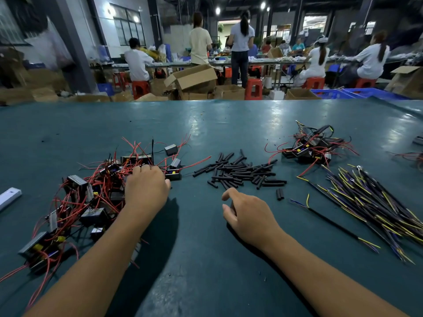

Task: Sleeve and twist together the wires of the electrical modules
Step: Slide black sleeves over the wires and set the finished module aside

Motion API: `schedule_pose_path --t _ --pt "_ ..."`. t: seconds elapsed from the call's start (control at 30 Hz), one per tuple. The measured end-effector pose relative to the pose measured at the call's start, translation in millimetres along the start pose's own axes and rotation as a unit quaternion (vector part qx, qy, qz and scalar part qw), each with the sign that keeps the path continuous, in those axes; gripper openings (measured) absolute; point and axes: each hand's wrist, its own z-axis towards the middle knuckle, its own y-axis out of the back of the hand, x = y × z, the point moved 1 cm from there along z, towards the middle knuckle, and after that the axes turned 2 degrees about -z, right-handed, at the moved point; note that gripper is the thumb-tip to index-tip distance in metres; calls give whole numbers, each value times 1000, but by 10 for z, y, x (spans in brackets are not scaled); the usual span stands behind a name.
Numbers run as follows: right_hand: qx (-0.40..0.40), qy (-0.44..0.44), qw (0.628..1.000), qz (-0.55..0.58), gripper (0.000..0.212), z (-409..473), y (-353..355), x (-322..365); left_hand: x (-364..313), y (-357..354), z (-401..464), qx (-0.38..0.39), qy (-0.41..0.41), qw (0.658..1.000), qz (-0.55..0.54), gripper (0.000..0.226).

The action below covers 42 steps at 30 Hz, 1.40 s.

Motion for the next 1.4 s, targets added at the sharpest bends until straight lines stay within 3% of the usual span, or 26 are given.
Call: schedule_pose_path --t 0.13,0.27,0.37,0.53,0.77,0.9,1.07,1.2,1.3,1.4 --pt "7 -10 1000 6 18 5 1 3 32 -103 145 36 17 999 22 48" --pt "16 -19 1000 13 18 12 3 -7 47 -145 155 -39 35 998 -40 34" --pt "20 -23 999 19 16 16 -2 -25 75 -140 138 -48 27 996 -68 31" --pt "27 -29 999 28 15 15 -12 -42 116 -89 77 -43 -1 991 -125 31" --pt "30 -37 998 40 13 17 3 -60 67 162 -26 -123 -77 952 -269 27" --pt "21 -39 998 50 11 20 4 -72 -82 387 -157 -141 -118 879 -441 22" --pt "-2 -44 992 117 6 7 43 -69 -257 569 -293 -48 -127 747 -650 23" --pt "-16 -51 987 150 9 3 57 -79 -329 561 -351 -40 -70 656 -750 23" --pt "-10 -51 986 155 8 5 43 -73 -316 572 -354 -40 -28 622 -781 28" --pt "-6 -46 986 161 5 7 38 -70 -216 655 -326 -33 -32 549 -834 11"
